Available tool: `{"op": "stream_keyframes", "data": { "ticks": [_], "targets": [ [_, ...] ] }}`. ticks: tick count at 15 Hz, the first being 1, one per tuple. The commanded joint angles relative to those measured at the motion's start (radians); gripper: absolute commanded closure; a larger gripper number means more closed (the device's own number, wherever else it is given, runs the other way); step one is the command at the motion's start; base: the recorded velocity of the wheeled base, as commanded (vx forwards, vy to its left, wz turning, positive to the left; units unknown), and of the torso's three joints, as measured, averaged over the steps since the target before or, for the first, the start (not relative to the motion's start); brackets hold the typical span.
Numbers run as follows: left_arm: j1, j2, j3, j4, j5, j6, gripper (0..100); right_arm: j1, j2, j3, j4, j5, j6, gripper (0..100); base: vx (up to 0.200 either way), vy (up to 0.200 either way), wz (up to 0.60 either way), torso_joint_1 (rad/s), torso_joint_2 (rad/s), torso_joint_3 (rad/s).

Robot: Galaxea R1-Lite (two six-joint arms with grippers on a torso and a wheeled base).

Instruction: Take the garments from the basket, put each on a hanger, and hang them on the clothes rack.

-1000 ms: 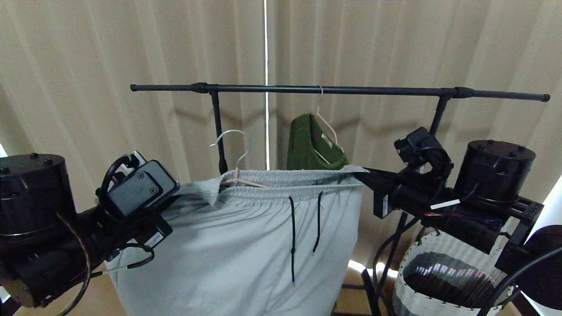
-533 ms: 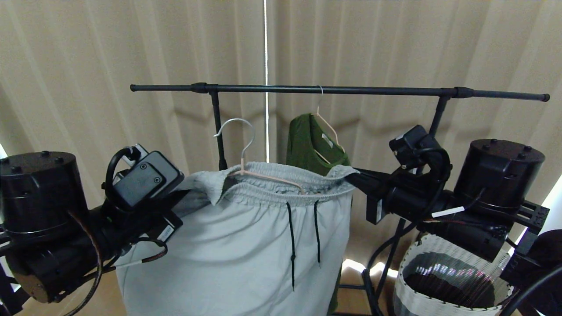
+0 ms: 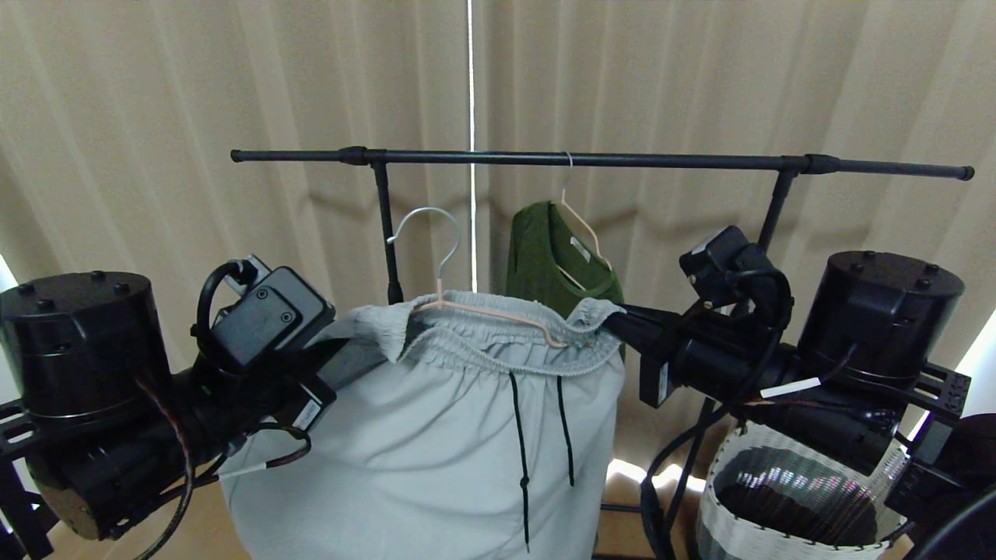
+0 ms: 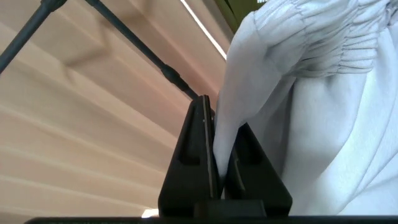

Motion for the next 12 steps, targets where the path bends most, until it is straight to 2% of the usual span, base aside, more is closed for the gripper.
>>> {"op": "stream_keyframes", "data": {
  "ticks": [1, 4, 5, 7, 10, 12],
  "targets": [
    [-0.002, 0.002, -0.001, 0.0, 0.001, 0.001, 100, 0.002, 0.0, 0.002, 0.0, 0.001, 0.0, 100, 0.0, 0.0, 0.0, 0.0, 0.0, 0.0],
    [-0.003, 0.0, -0.007, 0.0, 0.002, -0.002, 100, 0.015, 0.0, 0.004, 0.009, 0.001, -0.002, 100, 0.0, 0.0, 0.0, 0.0, 0.0, 0.0],
    [0.0, 0.0, -0.016, 0.0, 0.004, -0.004, 100, 0.015, 0.0, 0.01, 0.01, 0.001, -0.003, 0, 0.0, 0.0, 0.0, 0.0, 0.0, 0.0],
    [0.026, 0.003, -0.041, 0.0, 0.034, -0.008, 100, 0.015, -0.014, 0.047, 0.004, -0.002, -0.003, 0, 0.0, 0.0, 0.0, 0.0, 0.0, 0.0],
    [0.024, 0.006, -0.067, 0.0, 0.122, -0.083, 100, 0.006, -0.049, 0.101, -0.002, 0.001, -0.032, 0, 0.0, 0.0, 0.0, 0.0, 0.0, 0.0],
    [0.016, 0.016, -0.065, 0.0, 0.123, -0.12, 100, 0.006, -0.068, 0.102, -0.002, 0.054, -0.034, 0, 0.0, 0.0, 0.0, 0.0, 0.0, 0.0]
  ]
}}
